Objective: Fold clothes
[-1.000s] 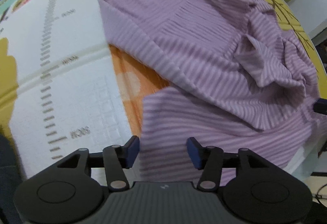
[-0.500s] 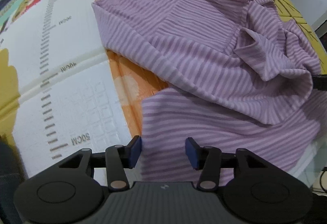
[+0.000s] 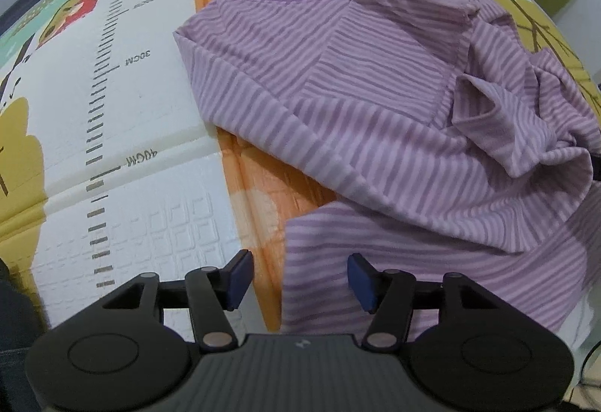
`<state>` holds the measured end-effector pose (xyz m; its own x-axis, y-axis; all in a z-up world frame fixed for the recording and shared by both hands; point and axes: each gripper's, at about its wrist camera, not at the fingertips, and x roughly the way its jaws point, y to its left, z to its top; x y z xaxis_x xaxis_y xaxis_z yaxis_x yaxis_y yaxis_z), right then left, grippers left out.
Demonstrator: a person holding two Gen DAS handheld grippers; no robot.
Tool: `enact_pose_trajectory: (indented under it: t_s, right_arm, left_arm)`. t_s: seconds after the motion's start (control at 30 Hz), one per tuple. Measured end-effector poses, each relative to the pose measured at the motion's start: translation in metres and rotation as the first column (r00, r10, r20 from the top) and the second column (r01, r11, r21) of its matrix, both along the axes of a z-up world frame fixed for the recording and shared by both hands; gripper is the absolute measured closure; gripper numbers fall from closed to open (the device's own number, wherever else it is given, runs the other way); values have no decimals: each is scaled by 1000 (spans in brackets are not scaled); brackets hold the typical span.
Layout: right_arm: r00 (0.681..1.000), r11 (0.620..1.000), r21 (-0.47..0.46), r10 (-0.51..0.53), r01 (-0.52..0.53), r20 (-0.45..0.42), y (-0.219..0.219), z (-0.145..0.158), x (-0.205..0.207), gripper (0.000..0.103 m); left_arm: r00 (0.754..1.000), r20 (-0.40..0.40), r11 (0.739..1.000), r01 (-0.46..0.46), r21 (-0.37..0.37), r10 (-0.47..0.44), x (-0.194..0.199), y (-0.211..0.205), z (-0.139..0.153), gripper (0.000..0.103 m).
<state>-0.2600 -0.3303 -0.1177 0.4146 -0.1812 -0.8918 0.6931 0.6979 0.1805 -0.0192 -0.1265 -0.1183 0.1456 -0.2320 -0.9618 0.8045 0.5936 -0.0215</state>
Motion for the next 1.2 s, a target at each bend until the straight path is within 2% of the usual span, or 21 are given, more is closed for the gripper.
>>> enact_pose_trajectory:
  t_s: [0.2, 0.37, 0.53, 0.67, 0.83, 0.97, 1.2]
  right_arm:
    - [1000, 1000, -17, -19, 19, 23, -5, -3, 4, 93]
    - [999, 999, -23, -32, 32, 22, 2, 4, -2, 92]
    - [995, 998, -2, -57, 58, 76, 10, 20, -16, 85]
    - [991, 999, -15, -41, 43, 130, 21, 38, -19, 71]
    - [988, 998, -60, 28, -19, 151, 41, 50, -5, 70]
    - [989, 999, -35, 35, -31, 144, 48, 43, 3, 70]
    - [990, 1000, 21, -2, -1, 143, 50, 29, -8, 70]
  left_arm:
    - [1000, -2, 999, -31, -12, 31, -2, -1, 1, 40]
    - [1000, -6, 1000, -15, -12, 15, -2, 4, 2, 42]
    - [1000, 0, 999, -15, -48, 15, 1, 12, 17, 42]
    - [1000, 12, 995, -5, -102, 7, -2, 12, 36, 40]
    - [999, -26, 977, 29, -213, -35, -7, -2, 55, 33]
    - [994, -90, 964, 30, -263, -56, -12, -23, 56, 32]
    - [988, -150, 975, -3, -223, -31, -18, -60, 37, 33]
